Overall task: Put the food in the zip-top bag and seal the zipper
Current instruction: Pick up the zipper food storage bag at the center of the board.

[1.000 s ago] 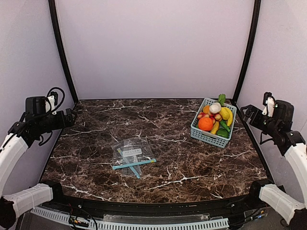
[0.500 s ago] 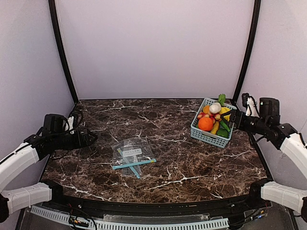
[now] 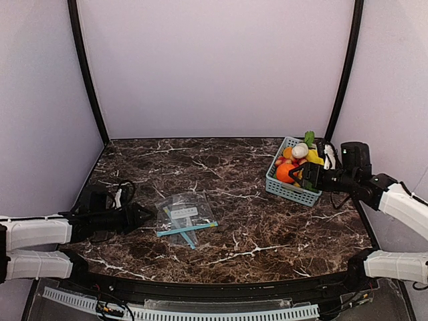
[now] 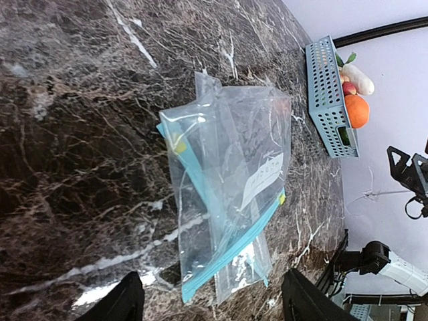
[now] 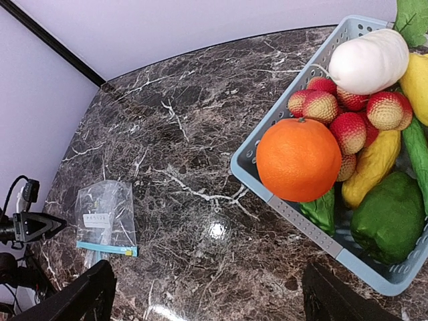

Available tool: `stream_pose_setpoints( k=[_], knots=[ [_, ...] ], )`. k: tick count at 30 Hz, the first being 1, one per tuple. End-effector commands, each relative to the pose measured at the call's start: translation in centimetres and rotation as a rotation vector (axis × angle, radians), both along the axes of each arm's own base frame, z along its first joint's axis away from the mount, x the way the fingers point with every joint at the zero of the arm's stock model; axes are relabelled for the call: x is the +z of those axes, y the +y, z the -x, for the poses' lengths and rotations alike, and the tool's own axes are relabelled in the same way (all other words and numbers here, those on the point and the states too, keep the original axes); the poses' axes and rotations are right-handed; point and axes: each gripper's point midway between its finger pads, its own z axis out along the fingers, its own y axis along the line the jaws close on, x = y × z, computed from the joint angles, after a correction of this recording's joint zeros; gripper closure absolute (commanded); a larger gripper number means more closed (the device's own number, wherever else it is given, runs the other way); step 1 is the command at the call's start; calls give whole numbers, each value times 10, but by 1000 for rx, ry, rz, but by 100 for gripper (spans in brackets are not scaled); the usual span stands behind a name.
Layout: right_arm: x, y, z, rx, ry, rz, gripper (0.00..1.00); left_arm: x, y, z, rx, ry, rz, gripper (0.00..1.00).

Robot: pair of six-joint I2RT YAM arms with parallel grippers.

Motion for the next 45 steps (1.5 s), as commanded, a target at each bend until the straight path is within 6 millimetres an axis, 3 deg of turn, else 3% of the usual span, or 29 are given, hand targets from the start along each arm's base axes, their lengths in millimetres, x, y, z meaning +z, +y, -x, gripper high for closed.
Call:
stream_pose_setpoints(
  k=[1,5,11,16,27,45],
  knots=[
    [21,14,-8,24,-66,-38,5,18,-23,-10,-56,-49,67,33],
    [20,15,-7,27,-68,-40,4,8,-27,-13,-69,-18,49,45],
    [21,13,-4,25,-75,-42,5,-13,-28,-16,-78,41,-11,51],
    [22,12,-3,22,-79,-37,5,-15,-35,-20,-95,43,-28,59],
    [20,12,-5,17,-70,-28,4,-38,-30,-18,-79,102,-116,63],
    [19,11,-3,19,-67,-24,4,-41,-39,-21,-79,115,-56,70]
  ],
)
